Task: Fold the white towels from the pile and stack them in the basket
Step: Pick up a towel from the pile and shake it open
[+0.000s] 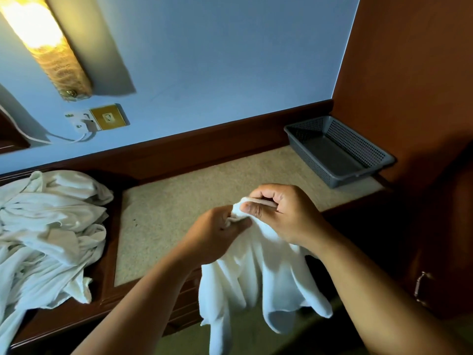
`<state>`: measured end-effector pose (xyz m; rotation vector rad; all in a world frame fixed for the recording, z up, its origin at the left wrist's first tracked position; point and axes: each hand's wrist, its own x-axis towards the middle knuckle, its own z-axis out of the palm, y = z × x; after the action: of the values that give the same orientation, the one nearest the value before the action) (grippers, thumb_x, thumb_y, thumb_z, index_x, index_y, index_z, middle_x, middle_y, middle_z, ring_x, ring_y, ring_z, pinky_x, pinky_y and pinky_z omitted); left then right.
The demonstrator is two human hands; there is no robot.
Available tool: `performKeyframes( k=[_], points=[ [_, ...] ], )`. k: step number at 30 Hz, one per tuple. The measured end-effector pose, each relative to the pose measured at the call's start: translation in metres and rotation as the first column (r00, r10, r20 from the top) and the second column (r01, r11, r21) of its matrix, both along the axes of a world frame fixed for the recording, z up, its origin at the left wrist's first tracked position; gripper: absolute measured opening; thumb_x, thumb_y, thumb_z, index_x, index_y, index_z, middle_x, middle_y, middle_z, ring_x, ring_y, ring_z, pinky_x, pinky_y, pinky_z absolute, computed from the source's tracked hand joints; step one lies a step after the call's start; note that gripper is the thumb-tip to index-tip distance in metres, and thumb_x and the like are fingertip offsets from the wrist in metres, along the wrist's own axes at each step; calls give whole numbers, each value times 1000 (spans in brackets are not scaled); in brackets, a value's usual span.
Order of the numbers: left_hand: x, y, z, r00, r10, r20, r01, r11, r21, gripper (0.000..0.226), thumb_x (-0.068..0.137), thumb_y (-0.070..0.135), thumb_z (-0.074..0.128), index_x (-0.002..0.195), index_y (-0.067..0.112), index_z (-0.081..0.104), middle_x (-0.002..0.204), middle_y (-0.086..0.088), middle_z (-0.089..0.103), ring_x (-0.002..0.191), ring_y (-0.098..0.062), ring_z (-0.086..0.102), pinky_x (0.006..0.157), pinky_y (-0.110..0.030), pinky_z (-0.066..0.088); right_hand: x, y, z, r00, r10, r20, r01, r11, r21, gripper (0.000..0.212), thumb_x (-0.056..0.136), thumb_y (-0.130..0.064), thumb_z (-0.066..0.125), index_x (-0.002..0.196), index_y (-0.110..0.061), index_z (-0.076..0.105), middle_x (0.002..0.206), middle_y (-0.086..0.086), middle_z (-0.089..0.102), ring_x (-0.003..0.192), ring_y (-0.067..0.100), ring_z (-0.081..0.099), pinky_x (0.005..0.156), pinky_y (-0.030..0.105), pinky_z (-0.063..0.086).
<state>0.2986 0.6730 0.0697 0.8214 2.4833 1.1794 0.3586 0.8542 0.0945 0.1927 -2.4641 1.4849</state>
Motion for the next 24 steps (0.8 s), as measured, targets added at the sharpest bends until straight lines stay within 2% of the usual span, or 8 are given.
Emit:
performKeyframes(
  k=[3, 6, 10, 13, 16, 18, 21, 24],
  points=[
    [-6, -10, 10, 999, 46, 22, -47, 996, 79, 17, 98, 35, 63, 91, 23, 72, 79, -5, 73, 70, -25, 70, 68, -48, 56, -8, 20, -22, 968, -81, 238, 36, 982, 185, 19, 76, -39, 85, 84, -29, 70, 78, -8, 70, 71, 6, 65, 62, 25, 48],
    [-11, -16, 19, 983, 140, 116, -160, 970, 184, 17, 100, 24, 61, 91, 18, 74, 82, -6, 76, 73, -23, 73, 72, -45, 59, -9, 39, -71, 897, -155, 414, 25, 953, 302, 21, 82, -33, 79, 71, -30, 61, 69, -15, 64, 65, -3, 59, 61, 23, 46],
    [-24, -26, 22, 940, 257, 225, -310, 920, 241, 17, 100, 22, 60, 92, 18, 75, 81, -5, 77, 72, -20, 73, 73, -41, 59, 3, 50, -125, 833, -228, 503, 166, 972, 165, 20, 89, -14, 71, 73, -26, 67, 67, -10, 65, 64, 3, 61, 59, 18, 47],
    [-30, -34, 13, 907, 336, 255, -391, 897, 206, 17, 99, 25, 62, 91, 18, 75, 80, -5, 77, 73, -22, 73, 74, -42, 59, 8, 64, -135, 844, -286, 453, 292, 955, 60, 19, 91, -8, 68, 78, -21, 70, 71, -6, 67, 66, 4, 61, 63, 25, 48],
    [-31, -38, 1, 869, 405, 284, -463, 868, 179, 18, 99, 27, 63, 89, 17, 73, 76, -6, 75, 70, -25, 71, 74, -48, 59, 7, 80, -125, 836, -359, 415, 439, 891, -113, 18, 87, -1, 71, 78, -16, 73, 69, -6, 70, 64, 4, 62, 60, 18, 50],
    [-34, -42, -4, 836, 447, 318, -516, 838, 178, 17, 98, 28, 64, 89, 18, 73, 75, -6, 75, 73, -29, 71, 77, -51, 59, 7, 91, -120, 820, -375, 431, 487, 854, -182, 11, 86, -4, 74, 80, -14, 74, 70, -5, 71, 64, 4, 64, 59, 15, 50],
    [-40, -43, -7, 794, 497, 351, -577, 797, 178, 17, 98, 30, 64, 92, 17, 74, 80, -12, 75, 81, -38, 72, 79, -53, 60, 10, 108, -122, 810, -389, 438, 500, 849, -171, 5, 89, -16, 73, 84, -16, 74, 77, -2, 71, 72, 9, 63, 65, 23, 47],
    [-40, -35, -7, 807, 487, 335, -551, 825, 128, 19, 100, 33, 60, 94, 18, 70, 83, -8, 74, 79, -29, 71, 68, -37, 57, 4, 102, -119, 827, -403, 391, 512, 827, -230, 4, 92, -15, 69, 93, -13, 73, 82, 0, 71, 78, 13, 62, 66, 19, 49]
  ],
)
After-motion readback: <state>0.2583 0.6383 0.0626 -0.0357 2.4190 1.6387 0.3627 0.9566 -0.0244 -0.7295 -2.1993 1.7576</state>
